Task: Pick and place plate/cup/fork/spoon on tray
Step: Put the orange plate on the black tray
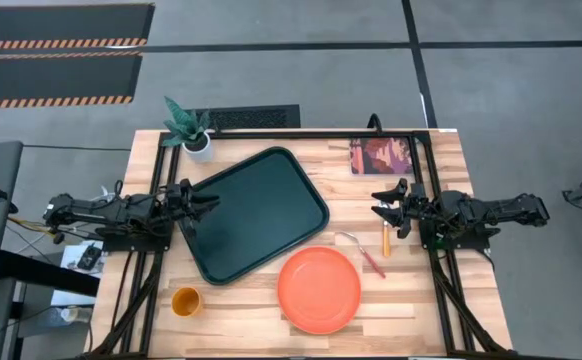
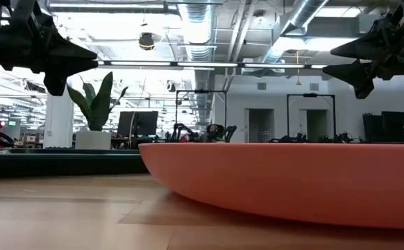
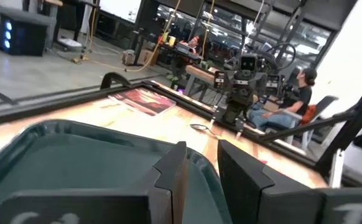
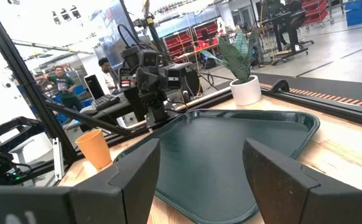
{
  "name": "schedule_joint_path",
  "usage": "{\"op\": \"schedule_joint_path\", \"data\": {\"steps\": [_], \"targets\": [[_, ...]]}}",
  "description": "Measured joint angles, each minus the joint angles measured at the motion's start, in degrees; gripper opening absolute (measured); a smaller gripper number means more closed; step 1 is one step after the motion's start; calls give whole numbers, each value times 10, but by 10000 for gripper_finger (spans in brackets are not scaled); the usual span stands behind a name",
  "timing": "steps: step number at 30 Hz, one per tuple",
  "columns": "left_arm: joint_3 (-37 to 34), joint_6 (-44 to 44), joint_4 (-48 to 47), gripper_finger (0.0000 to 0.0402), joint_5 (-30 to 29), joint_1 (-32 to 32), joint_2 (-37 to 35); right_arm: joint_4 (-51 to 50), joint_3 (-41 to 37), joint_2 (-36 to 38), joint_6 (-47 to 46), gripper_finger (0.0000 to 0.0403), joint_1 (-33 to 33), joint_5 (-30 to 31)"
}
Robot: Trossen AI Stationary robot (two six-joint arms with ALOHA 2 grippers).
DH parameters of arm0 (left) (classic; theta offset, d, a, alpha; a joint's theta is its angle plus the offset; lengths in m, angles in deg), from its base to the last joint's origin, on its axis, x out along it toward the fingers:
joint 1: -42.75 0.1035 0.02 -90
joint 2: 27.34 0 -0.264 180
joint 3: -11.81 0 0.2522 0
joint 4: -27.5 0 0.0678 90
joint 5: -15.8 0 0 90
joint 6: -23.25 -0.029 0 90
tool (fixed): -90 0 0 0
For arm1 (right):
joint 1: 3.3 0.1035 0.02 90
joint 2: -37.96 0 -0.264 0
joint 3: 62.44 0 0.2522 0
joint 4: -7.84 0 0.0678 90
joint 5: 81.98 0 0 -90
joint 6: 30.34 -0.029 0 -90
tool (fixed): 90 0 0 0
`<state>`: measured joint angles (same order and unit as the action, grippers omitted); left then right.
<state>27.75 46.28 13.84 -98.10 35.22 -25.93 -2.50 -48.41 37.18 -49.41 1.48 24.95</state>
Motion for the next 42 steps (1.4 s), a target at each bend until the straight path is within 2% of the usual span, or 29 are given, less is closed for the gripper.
{"op": "schedule_joint_path", "data": {"steps": [5,10,14,17,22,32,38,42], "targets": [[0,68,6,78,-4,0,0,0,0,0,0,255,0,0],[0,206,6,78,-6,0,0,0,0,0,1,255,-4,6],[0,253,9,78,-39,0,0,1,0,0,0,255,-15,12],[0,264,11,78,-66,0,0,1,0,0,-5,255,-15,12],[0,253,8,78,-79,0,0,2,0,0,-53,255,-14,10],[0,304,9,78,-156,0,0,15,2,0,-44,255,-16,13],[0,332,24,96,-160,0,0,37,4,0,-190,255,-15,12],[0,305,100,135,-153,0,1,39,4,0,-265,255,-15,18]]}}
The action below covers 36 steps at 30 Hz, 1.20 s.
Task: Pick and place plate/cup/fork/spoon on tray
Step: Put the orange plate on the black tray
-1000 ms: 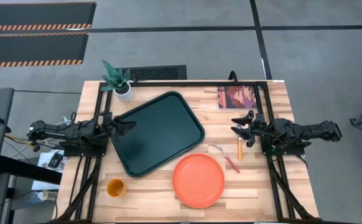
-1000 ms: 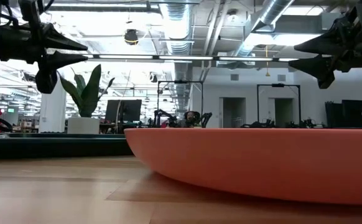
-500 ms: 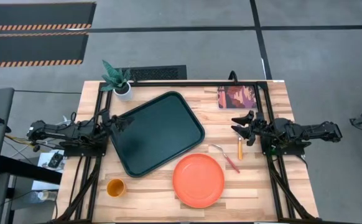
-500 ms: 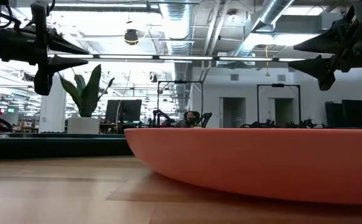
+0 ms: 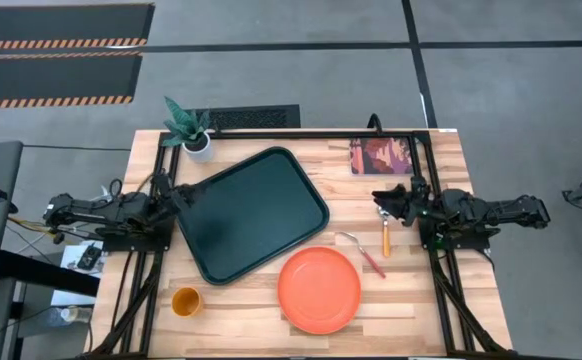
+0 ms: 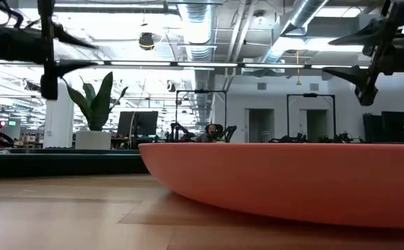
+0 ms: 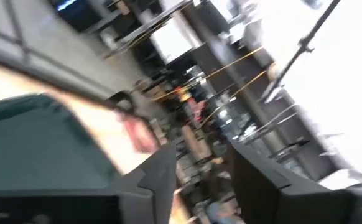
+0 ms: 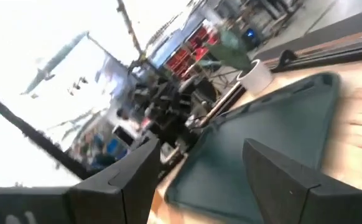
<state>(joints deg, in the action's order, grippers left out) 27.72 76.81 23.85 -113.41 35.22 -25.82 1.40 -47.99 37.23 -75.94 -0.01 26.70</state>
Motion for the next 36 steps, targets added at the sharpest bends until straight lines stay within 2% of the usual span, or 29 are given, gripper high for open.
{"op": "schedule_joint_path", "data": {"steps": [4,8,11,14,17,22,25,29,32,36], "targets": [[0,-60,105,185,23,0,0,21,1,0,-42,255,-1,38],[0,-87,198,230,56,0,0,101,2,0,-44,255,-1,53],[21,-85,191,252,88,0,12,121,26,-3,-39,255,-1,68],[75,-65,123,258,105,0,49,91,78,-27,-10,255,-1,82],[145,-53,34,257,132,0,107,45,153,-82,41,255,-1,84],[293,-28,-141,252,232,0,211,-157,308,-214,68,255,-1,48],[384,-16,-277,252,264,0,265,-313,395,-309,53,255,-1,7],[483,5,-410,251,270,0,320,-439,474,-423,64,255,0,-103],[529,-6,-465,251,270,0,340,-476,493,-499,85,255,11,-178],[547,-34,-491,251,262,0,345,-515,486,-584,86,255,44,-200]]}}
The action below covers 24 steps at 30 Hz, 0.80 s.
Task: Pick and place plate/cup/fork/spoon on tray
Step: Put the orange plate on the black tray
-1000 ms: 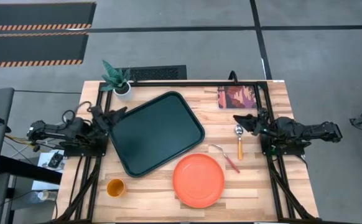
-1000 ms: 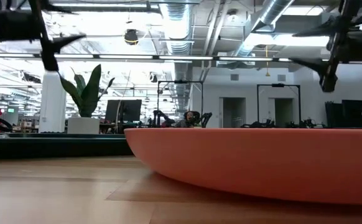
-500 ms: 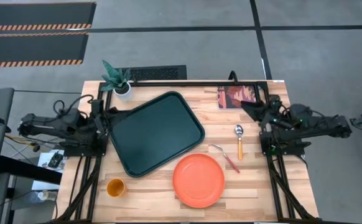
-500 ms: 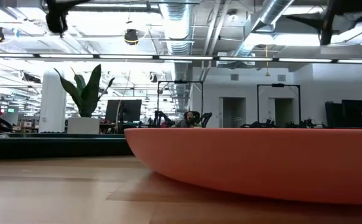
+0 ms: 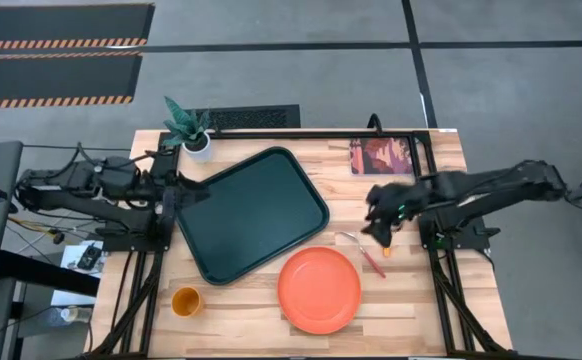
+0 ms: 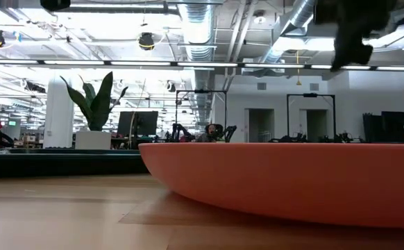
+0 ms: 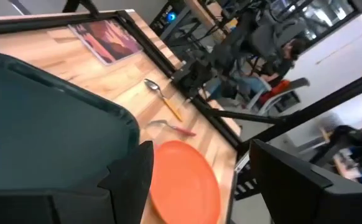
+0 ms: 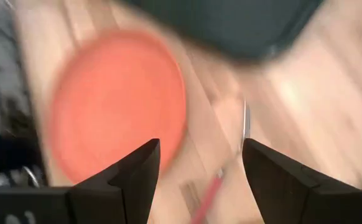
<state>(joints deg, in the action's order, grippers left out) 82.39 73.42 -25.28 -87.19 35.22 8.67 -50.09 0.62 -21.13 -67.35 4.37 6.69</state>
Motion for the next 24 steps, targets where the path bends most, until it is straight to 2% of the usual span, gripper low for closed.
{"op": "schedule_joint_path", "data": {"steps": [3,10,17,24], "targets": [[0,0,-21,251,-13,0,0,-1,-15,-56,-4,255,28,-1],[0,-2,-83,251,-27,0,0,72,-16,-175,-9,255,67,6],[0,-2,-114,251,-63,0,0,125,-16,-284,-37,255,69,14],[0,-3,-140,251,-78,0,0,171,-14,-344,-75,255,69,13]]}}
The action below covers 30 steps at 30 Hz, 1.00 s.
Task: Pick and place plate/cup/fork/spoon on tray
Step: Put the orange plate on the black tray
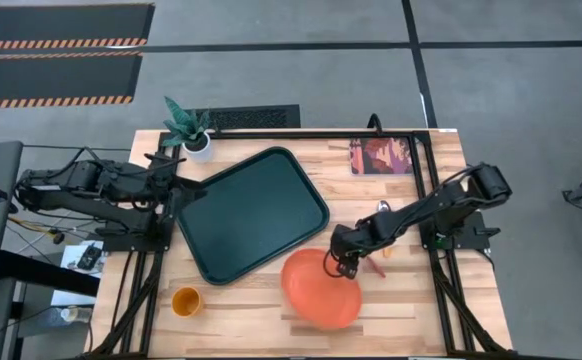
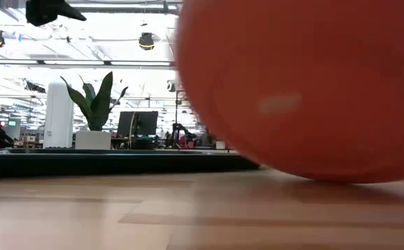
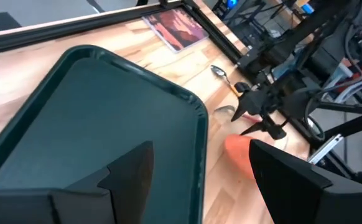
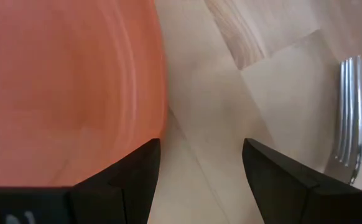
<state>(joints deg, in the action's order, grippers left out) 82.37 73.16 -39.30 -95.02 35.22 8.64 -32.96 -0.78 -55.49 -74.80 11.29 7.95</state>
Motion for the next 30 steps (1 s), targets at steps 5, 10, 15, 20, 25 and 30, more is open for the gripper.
{"op": "schedule_joint_path", "data": {"steps": [5,10,15,20,25,30], "targets": [[0,0,-15,251,-1,0,0,-3,-1,1,-9,255,0,-12],[0,-8,-20,251,-8,0,0,-8,-1,35,-28,255,-5,-14],[0,-8,-20,251,-27,0,0,-9,-1,71,-42,255,-9,-14],[0,-8,-20,251,-36,0,0,-7,-1,85,-51,255,-8,-11],[0,-8,-20,251,-37,0,0,-7,-1,59,-48,255,-8,-2],[0,-7,-20,251,-39,0,0,-8,-1,23,-50,255,-8,-1]]}}
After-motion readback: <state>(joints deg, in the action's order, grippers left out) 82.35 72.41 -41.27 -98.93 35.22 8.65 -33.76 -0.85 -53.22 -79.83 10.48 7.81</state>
